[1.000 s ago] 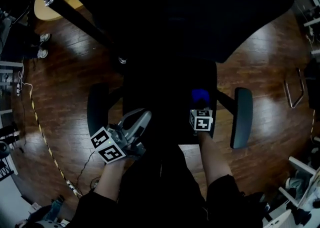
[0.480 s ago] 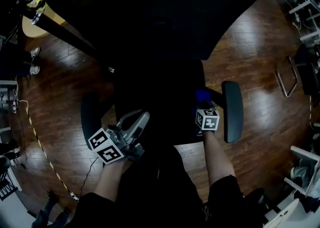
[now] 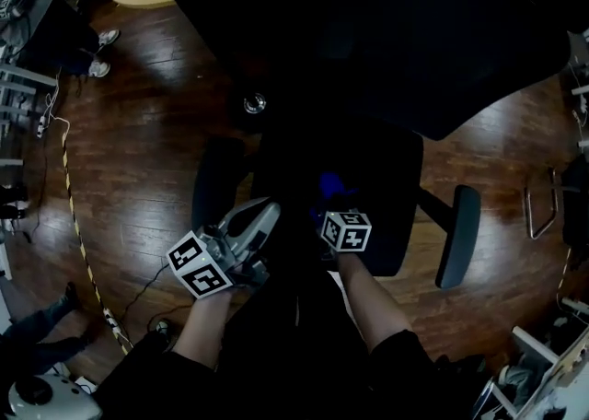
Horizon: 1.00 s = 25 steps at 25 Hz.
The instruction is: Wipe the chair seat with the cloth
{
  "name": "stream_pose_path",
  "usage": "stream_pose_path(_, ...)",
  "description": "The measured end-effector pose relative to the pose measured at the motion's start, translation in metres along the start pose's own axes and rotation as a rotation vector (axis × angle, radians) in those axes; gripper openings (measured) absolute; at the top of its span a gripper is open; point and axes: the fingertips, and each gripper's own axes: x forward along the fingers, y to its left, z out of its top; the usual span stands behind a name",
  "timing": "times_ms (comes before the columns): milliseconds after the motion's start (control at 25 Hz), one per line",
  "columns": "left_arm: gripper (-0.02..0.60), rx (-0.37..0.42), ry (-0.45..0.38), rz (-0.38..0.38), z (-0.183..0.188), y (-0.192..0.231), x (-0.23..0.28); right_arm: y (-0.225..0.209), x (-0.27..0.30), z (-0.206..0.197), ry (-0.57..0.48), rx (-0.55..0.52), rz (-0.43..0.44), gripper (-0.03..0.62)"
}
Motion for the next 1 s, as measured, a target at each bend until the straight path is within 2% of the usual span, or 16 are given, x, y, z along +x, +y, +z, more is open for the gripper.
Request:
stream_pose_path(120,-0.012,0.005,-0.073,0.061,0.01,0.009,-0.024,0.064,0.037,-0.021,0.085,-0.041,0.115,0.066)
stream_pose_path(240,-0.012,0.008,-0.13,0.12,0.015,0.016,-0.048,0.113,0.063,-0.054,0.19,-0.1,0.18,0.066)
stream_pose_path(320,-0.012,0.004,-0.158,0.144,0.018,0.019,-0.06,0.131,0.073,-0.074,0.23,-0.146,0.181,0.066)
stream_pose_path(440,-0.012,0.004,-0.182,0.167,0.02,0.021,-0.073,0.137,0.075,-0.08,0.196,-0.205,0.145,0.066)
stream_pose_path(680,-0.012,-0.012,-0.172,0.177,0.009,0.02,-0.073,0.115,0.059,-0.087,0.19,-0.291,0.092,0.066)
stream_pose_path(840,-0.012,-0.014,-0.102,0.134,-0.004,0.011,-0.048,0.067,0.037,-0.085,0.186,-0.244,0.045,0.066)
stream_pose_path(1000,-0.012,-0.014,-0.028,0.09,-0.022,0.0,-0.019,0.006,0.001,-0.081,0.153,-0.193,-0.055,0.066)
